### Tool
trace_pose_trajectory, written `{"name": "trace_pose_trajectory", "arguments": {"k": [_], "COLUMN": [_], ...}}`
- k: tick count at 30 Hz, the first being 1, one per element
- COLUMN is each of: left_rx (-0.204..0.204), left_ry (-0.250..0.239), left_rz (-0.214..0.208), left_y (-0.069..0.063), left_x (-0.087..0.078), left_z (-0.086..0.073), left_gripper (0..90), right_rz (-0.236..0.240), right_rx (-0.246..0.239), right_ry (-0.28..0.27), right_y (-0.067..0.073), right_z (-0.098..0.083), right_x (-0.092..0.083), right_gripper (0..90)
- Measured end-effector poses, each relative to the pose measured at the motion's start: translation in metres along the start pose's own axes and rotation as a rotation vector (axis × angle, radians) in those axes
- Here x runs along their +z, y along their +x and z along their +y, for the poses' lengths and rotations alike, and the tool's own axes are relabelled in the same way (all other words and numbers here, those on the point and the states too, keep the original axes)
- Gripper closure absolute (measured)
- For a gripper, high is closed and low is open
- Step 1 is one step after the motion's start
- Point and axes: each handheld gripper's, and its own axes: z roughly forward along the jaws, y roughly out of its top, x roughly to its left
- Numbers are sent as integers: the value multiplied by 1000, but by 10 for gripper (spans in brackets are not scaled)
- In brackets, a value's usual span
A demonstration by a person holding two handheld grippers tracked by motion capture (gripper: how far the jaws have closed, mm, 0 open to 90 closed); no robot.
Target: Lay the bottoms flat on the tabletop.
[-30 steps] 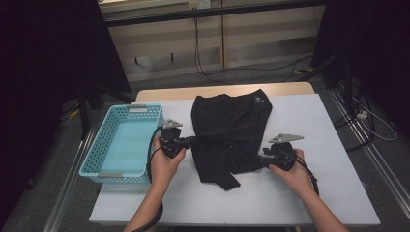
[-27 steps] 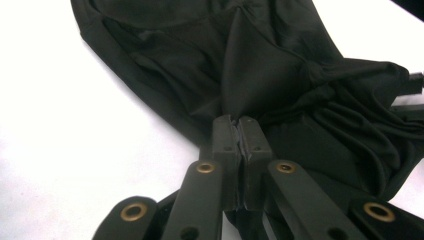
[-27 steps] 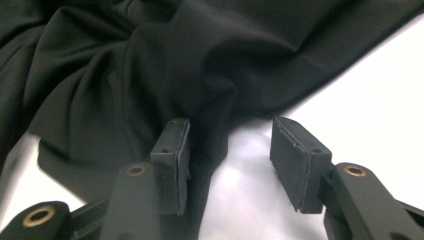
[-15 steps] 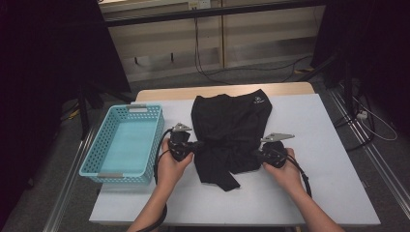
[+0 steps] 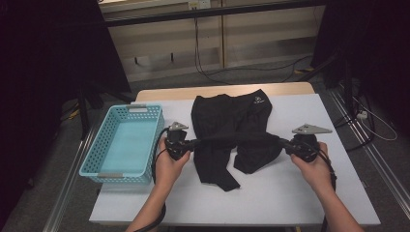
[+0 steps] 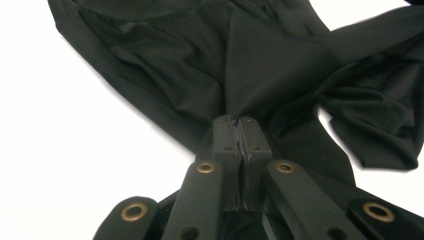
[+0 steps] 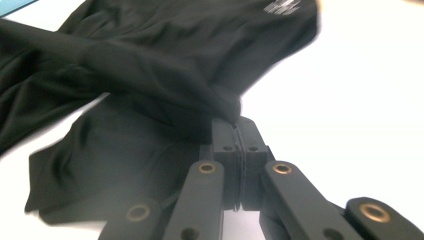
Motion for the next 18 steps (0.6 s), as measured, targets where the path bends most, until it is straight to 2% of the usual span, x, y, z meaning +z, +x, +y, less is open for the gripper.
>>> {"name": "trace_pose_trajectory", "arguments": {"k": [2, 4, 6, 9, 11, 14, 18], "left_rx": [2, 6, 14, 6, 2, -19, -28], "left_ry": [-2, 1, 8, 9, 15, -1, -22], "left_rz": [-6, -9, -12, -4, 13, 36, 36], "left_y": [-1, -3, -4, -3, 1, 7, 8], "left_x": [1, 2, 5, 6, 4, 0, -7], "left_z": [0, 0, 0, -1, -1, -1, 3], "left_gripper": [882, 882, 881, 881, 881, 881, 879], "right_rz": [-35, -31, -17, -16, -31, -43, -29], "right_rx": [-11, 0, -16, -53, -71, -75, -91], "right_ry": [-32, -52, -44, -6, 3, -8, -23], "right_y": [-6, -7, -2, 7, 10, 14, 20], "right_z": [5, 7, 7, 3, 2, 2, 5], "right_x": [-9, -13, -10, 2, 10, 13, 6], "right_gripper": [892, 891, 888, 877, 829, 698, 674]}}
